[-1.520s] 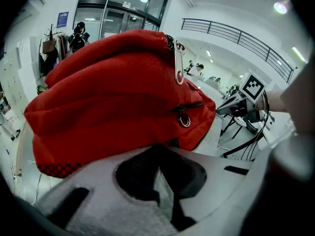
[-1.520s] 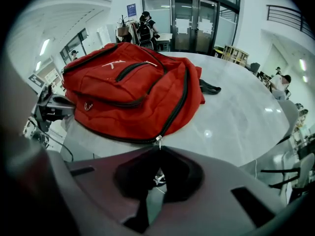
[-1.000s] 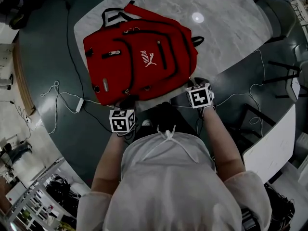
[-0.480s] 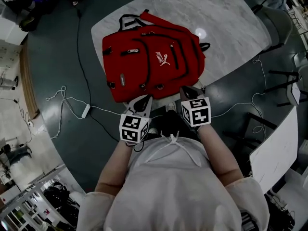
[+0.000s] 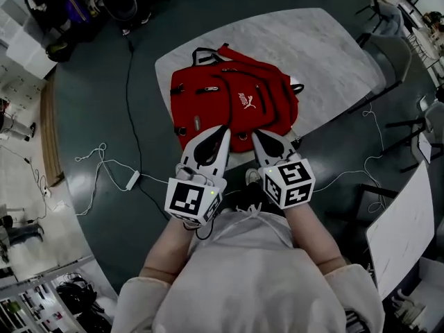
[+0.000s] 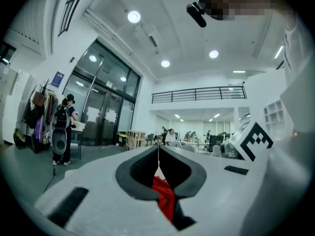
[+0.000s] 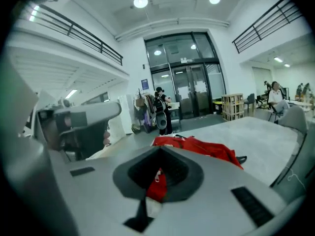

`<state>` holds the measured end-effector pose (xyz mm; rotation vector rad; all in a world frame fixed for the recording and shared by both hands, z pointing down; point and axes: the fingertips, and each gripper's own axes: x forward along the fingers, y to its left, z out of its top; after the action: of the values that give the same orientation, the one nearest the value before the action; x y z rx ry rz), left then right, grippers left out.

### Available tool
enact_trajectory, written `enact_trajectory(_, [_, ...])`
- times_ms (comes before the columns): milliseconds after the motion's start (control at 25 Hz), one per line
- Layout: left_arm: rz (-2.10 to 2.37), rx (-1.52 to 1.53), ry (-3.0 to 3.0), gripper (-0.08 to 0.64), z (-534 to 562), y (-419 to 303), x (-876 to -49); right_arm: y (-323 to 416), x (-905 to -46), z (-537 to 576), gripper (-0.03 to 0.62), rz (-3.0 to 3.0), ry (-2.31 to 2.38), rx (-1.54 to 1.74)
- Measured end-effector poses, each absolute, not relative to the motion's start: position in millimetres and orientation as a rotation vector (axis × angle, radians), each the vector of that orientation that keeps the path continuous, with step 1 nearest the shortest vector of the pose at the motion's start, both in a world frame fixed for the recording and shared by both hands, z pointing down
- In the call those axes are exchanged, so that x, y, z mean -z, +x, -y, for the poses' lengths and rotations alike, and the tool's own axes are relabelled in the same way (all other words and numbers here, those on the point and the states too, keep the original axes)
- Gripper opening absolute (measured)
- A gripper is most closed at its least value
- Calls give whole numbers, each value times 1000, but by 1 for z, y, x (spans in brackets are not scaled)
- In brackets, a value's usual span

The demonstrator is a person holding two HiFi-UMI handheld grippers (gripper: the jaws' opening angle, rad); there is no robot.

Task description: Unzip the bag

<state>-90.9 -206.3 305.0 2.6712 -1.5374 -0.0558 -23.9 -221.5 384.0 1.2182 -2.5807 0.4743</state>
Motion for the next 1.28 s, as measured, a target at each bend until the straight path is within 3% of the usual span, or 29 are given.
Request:
enact_trajectory(600, [1595, 99, 2634, 21, 159, -124, -282, -50, -339, 178, 26, 2644, 1269, -242])
enact_trajectory(1280, [1562, 88, 2624, 21, 149, -122, -291, -44, -341, 163, 26, 2625, 1316, -245])
